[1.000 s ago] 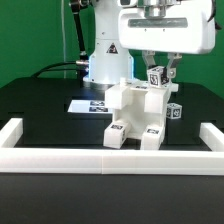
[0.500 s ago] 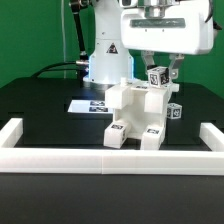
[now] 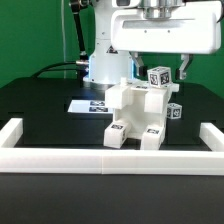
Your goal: Assemble chair
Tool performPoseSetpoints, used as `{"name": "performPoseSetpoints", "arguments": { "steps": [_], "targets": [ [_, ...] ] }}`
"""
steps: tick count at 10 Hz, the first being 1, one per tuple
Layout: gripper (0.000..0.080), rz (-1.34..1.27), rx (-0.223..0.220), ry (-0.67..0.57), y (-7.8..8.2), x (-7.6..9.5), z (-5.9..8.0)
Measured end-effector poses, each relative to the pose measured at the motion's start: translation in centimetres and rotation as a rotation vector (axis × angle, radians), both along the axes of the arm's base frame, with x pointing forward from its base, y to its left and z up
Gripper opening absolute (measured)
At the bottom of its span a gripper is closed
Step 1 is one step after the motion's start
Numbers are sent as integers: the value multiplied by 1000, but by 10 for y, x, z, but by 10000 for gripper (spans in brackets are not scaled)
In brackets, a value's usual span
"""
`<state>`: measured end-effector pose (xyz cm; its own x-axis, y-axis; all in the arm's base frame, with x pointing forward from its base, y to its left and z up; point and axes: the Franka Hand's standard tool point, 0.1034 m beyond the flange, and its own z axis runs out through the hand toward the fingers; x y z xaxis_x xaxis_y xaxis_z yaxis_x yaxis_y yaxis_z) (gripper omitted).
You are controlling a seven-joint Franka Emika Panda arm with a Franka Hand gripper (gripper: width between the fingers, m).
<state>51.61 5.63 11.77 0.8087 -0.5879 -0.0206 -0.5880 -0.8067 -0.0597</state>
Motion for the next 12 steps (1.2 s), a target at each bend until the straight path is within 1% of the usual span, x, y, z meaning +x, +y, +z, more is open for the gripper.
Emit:
{"name": "performPoseSetpoints", "arguments": {
  "steps": [4,10,12],
  "targets": [
    [648,323,-6,-20,0,0,0],
    [648,677,-21,-37,-2,0,0],
    [648,831,-26,-44,-4,0,0]
  ]
}}
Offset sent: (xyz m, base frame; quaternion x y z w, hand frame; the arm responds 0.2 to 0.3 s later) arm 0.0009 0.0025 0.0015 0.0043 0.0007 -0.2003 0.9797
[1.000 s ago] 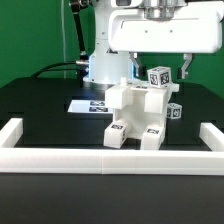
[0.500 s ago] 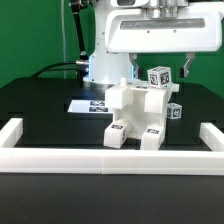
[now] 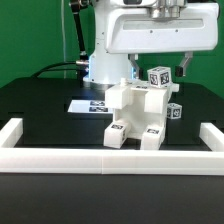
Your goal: Assemble chair
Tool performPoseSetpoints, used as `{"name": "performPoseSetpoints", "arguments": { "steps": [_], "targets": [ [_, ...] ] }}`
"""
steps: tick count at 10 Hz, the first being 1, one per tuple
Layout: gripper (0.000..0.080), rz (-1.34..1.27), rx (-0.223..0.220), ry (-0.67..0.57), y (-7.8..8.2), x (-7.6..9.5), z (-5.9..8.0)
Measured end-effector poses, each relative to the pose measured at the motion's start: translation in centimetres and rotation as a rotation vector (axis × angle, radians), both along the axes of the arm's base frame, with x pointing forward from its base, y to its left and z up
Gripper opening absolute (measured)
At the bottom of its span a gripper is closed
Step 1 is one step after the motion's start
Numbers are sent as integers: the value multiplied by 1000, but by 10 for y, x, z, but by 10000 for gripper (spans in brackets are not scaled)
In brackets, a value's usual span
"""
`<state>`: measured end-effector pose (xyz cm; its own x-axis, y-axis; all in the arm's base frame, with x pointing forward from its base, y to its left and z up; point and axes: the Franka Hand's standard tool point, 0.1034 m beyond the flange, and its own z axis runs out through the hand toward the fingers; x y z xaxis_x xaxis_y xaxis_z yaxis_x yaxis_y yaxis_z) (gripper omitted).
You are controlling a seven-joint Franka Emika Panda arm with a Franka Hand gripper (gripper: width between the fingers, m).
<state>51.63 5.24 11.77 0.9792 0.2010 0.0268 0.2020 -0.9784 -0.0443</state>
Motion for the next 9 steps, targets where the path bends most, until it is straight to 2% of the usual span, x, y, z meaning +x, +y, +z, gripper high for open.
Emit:
{"name": "performPoseSetpoints", "arguments": {
  "steps": [1,2,3,4,5,9],
  "targets": [
    [648,66,-4,-3,-1,0,0],
    [527,131,-11,-5,-2,0,0],
    [527,121,-10,-5,-2,0,0],
    [356,121,-10,-4,-2,0,0],
    [285,120,-10,-4,-2,0,0],
    [285,97,-10,-3,-2,0,0]
  ]
}}
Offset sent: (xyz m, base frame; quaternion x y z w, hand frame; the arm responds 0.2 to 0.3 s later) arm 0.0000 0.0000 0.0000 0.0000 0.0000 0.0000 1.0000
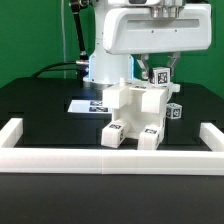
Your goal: Assemble chair
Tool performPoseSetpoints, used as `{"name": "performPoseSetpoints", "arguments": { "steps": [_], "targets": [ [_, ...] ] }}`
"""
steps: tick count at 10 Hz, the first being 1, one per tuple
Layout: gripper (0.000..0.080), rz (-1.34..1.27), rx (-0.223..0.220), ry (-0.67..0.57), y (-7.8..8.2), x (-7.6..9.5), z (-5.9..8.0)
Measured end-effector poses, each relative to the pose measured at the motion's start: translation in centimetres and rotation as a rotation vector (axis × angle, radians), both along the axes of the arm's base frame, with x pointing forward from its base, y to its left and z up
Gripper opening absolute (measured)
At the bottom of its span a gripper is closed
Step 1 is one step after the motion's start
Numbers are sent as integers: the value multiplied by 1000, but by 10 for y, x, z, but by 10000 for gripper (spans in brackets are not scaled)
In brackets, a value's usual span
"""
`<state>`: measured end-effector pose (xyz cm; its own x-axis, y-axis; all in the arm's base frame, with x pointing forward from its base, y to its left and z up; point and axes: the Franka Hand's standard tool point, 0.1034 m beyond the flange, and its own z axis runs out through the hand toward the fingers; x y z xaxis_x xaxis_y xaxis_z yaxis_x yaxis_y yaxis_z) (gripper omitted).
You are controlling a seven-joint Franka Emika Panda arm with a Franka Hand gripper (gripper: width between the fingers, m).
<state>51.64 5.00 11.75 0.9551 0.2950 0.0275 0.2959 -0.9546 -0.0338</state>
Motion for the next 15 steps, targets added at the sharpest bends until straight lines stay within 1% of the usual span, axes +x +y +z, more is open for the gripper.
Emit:
{"name": "performPoseSetpoints", "arguments": {
  "steps": [2,7,11,12,13,15],
  "targets": [
    [285,-23,1,1,0,0,0],
    [287,-427,9,18,1,0,0],
    [287,-658,15,28,2,0,0],
    [287,-780,23,35,3,0,0],
    [287,-798,23,36,3,0,0],
    [287,-959,27,44,4,0,0]
  ]
}}
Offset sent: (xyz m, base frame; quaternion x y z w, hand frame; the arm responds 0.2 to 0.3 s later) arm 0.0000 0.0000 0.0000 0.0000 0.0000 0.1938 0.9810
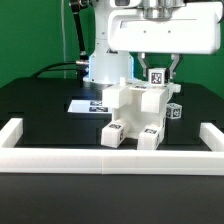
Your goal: Assemble chair
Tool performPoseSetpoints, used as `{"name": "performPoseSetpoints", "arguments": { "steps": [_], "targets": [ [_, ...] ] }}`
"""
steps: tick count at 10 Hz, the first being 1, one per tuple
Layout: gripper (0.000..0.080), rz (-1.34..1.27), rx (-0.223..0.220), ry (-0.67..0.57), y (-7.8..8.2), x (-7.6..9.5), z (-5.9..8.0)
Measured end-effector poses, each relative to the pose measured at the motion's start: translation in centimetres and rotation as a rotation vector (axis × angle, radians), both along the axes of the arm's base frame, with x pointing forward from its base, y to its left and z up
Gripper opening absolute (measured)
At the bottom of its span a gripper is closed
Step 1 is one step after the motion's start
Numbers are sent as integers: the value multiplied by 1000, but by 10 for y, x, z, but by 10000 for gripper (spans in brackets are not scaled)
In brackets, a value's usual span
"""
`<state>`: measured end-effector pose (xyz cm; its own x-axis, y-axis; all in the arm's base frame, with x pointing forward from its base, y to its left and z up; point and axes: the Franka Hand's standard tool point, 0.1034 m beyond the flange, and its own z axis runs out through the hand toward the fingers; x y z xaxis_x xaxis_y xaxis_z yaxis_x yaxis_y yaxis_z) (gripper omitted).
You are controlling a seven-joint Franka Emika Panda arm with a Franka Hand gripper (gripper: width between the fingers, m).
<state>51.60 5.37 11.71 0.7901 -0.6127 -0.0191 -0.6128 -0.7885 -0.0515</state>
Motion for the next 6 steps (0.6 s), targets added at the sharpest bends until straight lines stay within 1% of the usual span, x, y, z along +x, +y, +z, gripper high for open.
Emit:
{"name": "performPoseSetpoints", "arguments": {
  "steps": [6],
  "targets": [
    [287,-395,16,22,3,0,0]
  ]
}}
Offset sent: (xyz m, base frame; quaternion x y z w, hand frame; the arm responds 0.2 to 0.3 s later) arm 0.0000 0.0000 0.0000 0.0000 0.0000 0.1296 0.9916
